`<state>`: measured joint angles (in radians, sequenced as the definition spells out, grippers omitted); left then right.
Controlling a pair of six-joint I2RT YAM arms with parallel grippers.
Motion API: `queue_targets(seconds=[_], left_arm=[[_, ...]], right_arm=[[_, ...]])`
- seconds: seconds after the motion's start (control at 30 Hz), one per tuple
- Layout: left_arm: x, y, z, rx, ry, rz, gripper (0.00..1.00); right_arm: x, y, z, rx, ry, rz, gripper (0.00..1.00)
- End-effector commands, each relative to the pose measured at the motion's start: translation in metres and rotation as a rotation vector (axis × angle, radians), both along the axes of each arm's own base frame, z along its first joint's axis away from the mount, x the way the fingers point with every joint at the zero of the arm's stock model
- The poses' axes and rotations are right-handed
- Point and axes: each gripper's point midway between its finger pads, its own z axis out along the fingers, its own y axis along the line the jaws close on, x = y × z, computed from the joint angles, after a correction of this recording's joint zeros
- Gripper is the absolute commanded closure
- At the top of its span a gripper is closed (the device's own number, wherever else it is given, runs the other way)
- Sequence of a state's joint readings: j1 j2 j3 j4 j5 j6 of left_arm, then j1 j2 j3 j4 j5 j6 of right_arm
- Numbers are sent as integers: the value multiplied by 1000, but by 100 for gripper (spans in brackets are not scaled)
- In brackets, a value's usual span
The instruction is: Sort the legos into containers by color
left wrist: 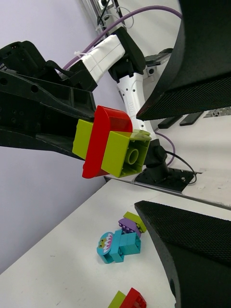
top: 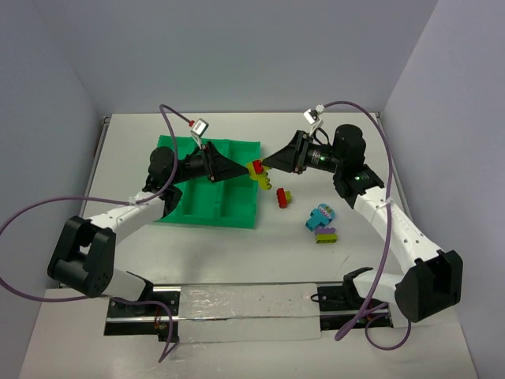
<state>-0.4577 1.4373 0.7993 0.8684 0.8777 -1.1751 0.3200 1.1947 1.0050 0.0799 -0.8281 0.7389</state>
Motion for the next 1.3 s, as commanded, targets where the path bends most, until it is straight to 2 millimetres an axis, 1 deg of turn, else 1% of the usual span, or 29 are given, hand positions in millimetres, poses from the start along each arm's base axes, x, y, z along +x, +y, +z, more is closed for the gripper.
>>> queue_targets(seconds=[0.0, 0.07, 0.17, 0.33, 0.47, 0.5, 0.53, 0.57, 0.6, 0.67, 0.73, 0.77, 0.8, 0.83, 0.9, 1.03, 1.27], left_arm=[[-1, -6, 21, -31, -92, -34, 25], [-1, -7, 20, -33, -91, -39, 27], [-2, -10, 20, -40, -80, -46, 35], [-3, -10, 21, -44, -82, -53, 43], [-3, -10, 24, -50, -88, -45, 60], [-3, -10, 24, -50, -89, -45, 61], [-3, -10, 25, -50, -89, -50, 73], [-4, -10, 25, -49, -89, -56, 88], [-4, -10, 25, -49, -88, -62, 97], [-6, -11, 26, -53, -91, -75, 100], [-5, -9, 23, -56, -85, -78, 100], [-6, -9, 25, -64, -87, -80, 100], [-6, -6, 21, -68, -72, -78, 100], [-4, -4, 20, -70, -60, -73, 100], [-3, 4, 18, -87, -59, -64, 100], [2, 16, 10, -80, -37, -28, 100], [12, 24, 8, -40, -50, 24, 100]], right_arm=[[-3, 5, 15, 32, -58, 35, 100], [-3, 8, 15, 30, -60, 41, 100], [-3, 12, 14, 24, -56, 52, 100], [-2, 16, 11, 19, -46, 61, 100], [-2, 17, 10, 17, -42, 62, 100], [-1, 17, 10, 17, -41, 59, 100], [-1, 17, 9, 14, -41, 55, 100], [1, 16, 8, 12, -41, 49, 100], [2, 16, 7, 12, -41, 44, 100], [5, 15, 5, 16, -41, 46, 100], [6, 14, 5, 30, -49, 56, 100], [9, 13, 4, 32, -38, 51, 100], [11, 11, 2, 38, -38, 59, 100], [12, 12, 1, 41, -33, 65, 100], [19, 5, 0, 43, -32, 47, 100], [24, -3, -3, 38, -31, 24, 100], [30, -11, -13, 29, -9, -2, 100]])
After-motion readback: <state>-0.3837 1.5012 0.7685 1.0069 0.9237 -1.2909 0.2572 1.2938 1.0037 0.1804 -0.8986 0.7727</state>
